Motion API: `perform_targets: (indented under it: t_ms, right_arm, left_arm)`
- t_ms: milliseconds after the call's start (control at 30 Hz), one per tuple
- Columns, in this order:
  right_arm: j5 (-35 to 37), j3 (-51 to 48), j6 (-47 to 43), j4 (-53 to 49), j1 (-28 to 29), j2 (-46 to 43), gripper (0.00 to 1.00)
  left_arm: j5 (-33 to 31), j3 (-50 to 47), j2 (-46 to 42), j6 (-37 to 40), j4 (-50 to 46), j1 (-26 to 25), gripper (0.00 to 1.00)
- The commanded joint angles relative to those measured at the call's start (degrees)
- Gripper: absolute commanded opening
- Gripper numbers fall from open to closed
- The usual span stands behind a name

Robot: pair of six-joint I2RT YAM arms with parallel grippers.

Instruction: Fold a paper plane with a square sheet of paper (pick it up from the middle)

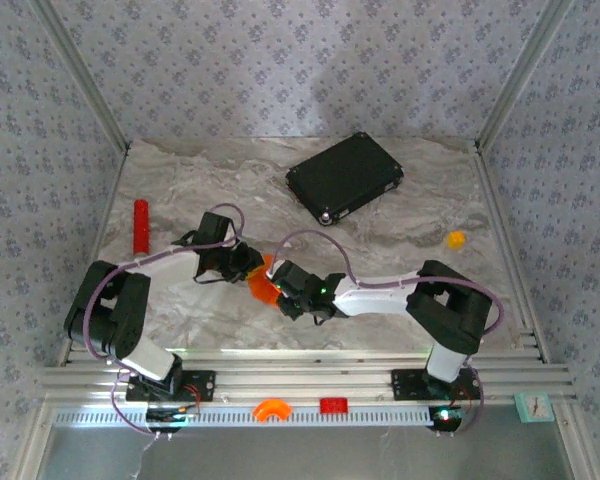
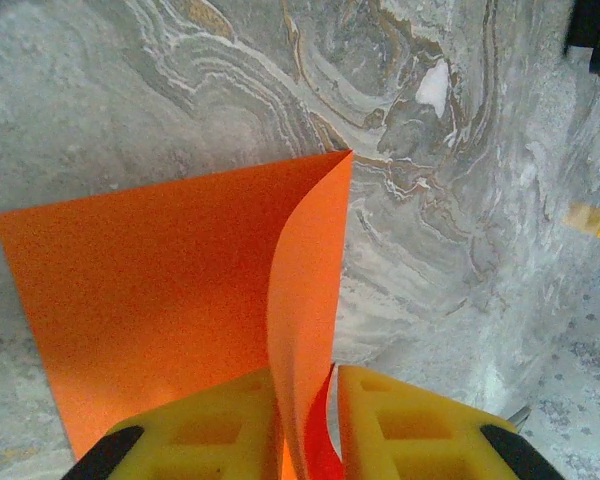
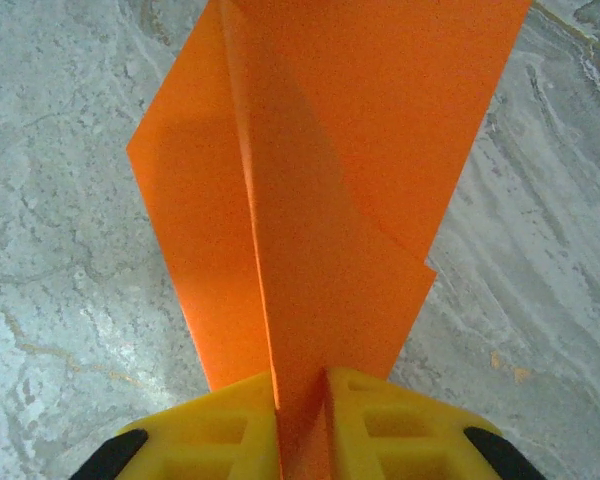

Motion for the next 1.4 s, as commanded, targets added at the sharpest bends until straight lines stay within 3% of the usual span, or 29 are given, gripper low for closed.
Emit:
perform_targets:
  t_ms: [0,267,567,833,1067,1367]
  right_arm:
    - [1.0,1.23,-0.25,-1.16,0.45,0.82,0.18]
    - [-5.29,-0.94,2.34,0.87,-1.23,-0.75,0.0]
    - [-22.64,-6.31,13.15,13.68,-8.01,0.39,0.0]
    - [-31.9,-8.07,21.71,23.84,-11.48,5.1,0.0]
    - [-32.39,-10.0,26.7,28.6,-12.22,7.87,0.0]
    - [-27.82,-17.35,28.32,39.66,-10.36,6.71,0.0]
  left_arm:
    - [1.16,0.88,0.28,0.12,-0.36,0.41,0.21]
    - [-0.45,0.38,-1.86,0.46,-0.68,0.4,0.22]
    - [-9.2,-0.53,-9.87,2.14,-6.13,1.06,0.45]
    - [-10.91,-1.79,-13.62,2.93,-7.7,1.59,0.48]
    - [-9.47,-2.31,-12.98,2.67,-6.71,1.58,0.42]
    - [-6.74,-1.64,-10.7,2.24,-4.02,0.85,0.2]
